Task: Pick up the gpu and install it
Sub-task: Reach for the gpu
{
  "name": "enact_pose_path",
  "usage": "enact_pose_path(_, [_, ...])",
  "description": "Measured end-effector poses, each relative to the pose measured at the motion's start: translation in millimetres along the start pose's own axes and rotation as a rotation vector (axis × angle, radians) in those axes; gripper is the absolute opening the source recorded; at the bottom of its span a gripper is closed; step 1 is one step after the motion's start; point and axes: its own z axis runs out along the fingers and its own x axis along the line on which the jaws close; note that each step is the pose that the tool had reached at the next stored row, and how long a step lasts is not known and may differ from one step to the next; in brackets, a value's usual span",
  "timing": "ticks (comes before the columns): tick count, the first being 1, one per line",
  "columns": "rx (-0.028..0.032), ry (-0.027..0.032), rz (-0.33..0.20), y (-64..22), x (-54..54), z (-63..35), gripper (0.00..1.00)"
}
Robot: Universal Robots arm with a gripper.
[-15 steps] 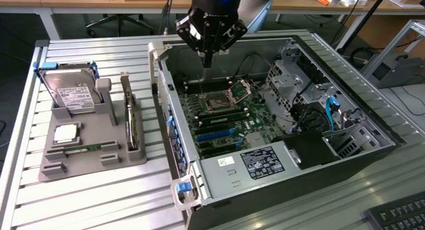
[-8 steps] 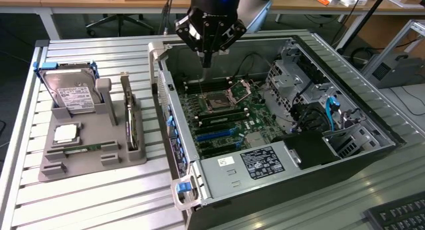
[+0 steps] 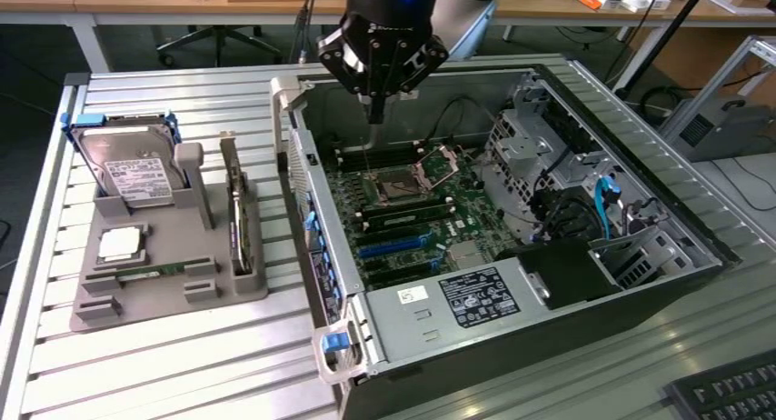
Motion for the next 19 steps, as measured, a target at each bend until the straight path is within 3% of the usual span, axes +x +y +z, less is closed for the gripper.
enact_pose_path(19, [0.0000, 0.0000, 0.000, -0.4, 4.7, -0.1, 0.10])
